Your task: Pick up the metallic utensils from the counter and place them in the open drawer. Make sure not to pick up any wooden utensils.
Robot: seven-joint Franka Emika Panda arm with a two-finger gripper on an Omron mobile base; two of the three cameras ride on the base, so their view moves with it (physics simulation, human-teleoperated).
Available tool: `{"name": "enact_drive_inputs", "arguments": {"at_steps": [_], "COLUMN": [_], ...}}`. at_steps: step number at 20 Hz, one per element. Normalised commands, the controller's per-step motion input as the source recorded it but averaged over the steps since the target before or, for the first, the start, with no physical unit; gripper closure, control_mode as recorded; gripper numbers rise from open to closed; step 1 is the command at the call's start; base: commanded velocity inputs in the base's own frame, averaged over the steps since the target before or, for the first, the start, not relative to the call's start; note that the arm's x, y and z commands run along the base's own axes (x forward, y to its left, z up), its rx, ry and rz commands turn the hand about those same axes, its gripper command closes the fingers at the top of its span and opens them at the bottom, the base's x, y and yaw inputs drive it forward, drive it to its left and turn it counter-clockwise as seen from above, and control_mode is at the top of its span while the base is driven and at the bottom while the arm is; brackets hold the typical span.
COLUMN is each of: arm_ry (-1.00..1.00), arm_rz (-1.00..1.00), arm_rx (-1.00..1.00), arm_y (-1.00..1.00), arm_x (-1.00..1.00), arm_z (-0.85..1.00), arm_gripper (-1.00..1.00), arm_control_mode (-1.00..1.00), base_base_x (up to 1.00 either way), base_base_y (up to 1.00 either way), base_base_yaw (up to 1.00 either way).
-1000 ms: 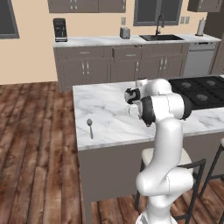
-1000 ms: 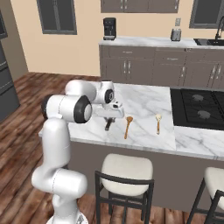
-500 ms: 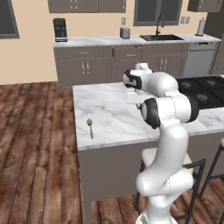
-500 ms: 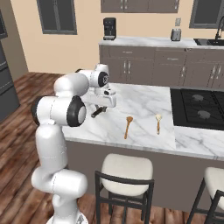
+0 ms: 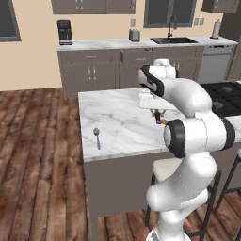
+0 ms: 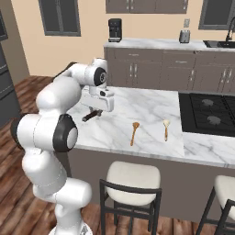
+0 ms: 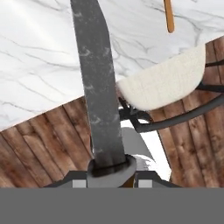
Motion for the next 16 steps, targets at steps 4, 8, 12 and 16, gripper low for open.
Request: {"name": "enact_drive_inputs", "arguments": {"at_steps": [4,8,12,16], "arm_ry": [0.0,-0.03,-0.02,-0.01], "arm_rz": [0.0,0.0,0.0,0.05], "arm_rx": [0.0,0.0,0.0,0.0], "arm_y": [0.15,0.14,0.01,0.0], "arm_x": [-1.0,-1.0,-0.8,-0.52], "arm_z": [0.62,0.35,-0.03,-0.04], "arm_gripper": [1.0,1.0,1.0,1.0], "arm_control_mode": [-1.0,-1.0,-1.0,-1.0], "base_base_x": [0.0,0.0,0.0,0.0], "base_base_y": [0.0,0.0,0.0,0.0], "base_base_yaw": [0.0,0.0,0.0,0.0]}}
